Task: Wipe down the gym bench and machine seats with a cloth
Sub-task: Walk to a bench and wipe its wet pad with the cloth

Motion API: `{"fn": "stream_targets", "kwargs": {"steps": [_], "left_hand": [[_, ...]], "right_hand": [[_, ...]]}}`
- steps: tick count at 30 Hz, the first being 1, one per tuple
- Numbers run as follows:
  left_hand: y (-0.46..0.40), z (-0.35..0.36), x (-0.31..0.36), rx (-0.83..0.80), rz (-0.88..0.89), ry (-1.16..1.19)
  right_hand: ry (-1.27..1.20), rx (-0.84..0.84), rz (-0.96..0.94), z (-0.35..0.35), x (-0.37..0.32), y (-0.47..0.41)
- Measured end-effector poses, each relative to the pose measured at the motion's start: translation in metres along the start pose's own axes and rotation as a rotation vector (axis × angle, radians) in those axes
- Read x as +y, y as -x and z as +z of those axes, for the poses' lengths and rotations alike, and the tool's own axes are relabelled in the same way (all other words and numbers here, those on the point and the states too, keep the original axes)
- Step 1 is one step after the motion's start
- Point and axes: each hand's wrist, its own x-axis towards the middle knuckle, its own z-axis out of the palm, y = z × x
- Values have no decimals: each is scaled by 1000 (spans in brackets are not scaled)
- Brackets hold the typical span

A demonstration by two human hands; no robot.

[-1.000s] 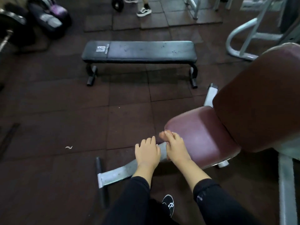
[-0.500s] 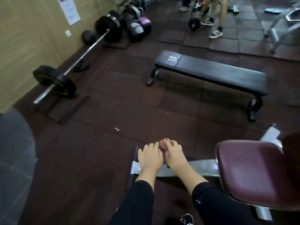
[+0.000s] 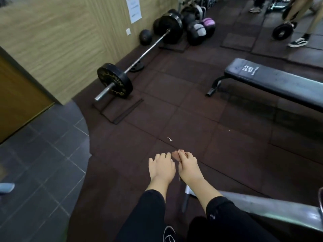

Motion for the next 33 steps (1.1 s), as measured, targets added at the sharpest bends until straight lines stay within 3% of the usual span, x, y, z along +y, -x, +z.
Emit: {"fn": "stream_targets", "kwargs": {"steps": [11, 20, 25, 33], "left_hand": [[-81, -32, -45, -1, -7, 64], [-219, -84, -61, -14, 23, 10], [-296, -116, -46, 11, 27, 7], [-399, -145, 14, -32, 193, -48]], "right_hand": [[4, 41, 15, 4, -55, -90], [-22, 12, 3, -23, -94, -229], [-4, 70, 0, -62, -96, -299], [-68, 178, 153, -118, -68, -382]]}}
